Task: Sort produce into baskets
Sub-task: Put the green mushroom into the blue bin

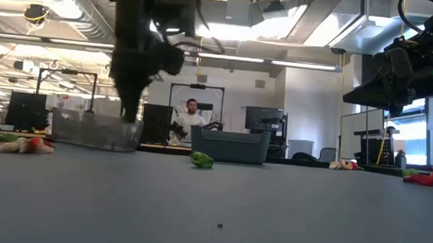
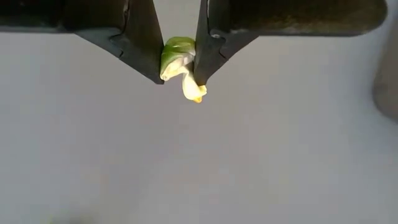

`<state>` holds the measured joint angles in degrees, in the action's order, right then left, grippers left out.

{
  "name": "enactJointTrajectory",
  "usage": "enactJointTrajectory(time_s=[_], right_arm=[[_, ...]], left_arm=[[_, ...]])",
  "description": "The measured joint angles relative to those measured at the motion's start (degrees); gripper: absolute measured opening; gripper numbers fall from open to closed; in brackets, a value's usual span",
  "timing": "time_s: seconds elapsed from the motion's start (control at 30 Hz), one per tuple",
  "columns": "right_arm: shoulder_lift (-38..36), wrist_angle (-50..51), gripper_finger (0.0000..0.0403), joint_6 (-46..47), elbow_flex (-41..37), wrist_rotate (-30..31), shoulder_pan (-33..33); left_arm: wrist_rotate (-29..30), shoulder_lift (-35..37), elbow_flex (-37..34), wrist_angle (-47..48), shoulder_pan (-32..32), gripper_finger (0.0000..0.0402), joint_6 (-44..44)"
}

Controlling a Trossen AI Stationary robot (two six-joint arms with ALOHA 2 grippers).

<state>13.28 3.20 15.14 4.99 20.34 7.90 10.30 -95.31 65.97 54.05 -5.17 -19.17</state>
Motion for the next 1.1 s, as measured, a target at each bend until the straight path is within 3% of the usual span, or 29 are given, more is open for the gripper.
enactJointTrajectory(time_s=[1.1], right_arm=[[0.0,0.1,0.0026,-0.5,0.0,0.0,0.0]], left_arm=[[0.6,-0.3,1.9,-31.4,-14.4,0.0077,6.4]])
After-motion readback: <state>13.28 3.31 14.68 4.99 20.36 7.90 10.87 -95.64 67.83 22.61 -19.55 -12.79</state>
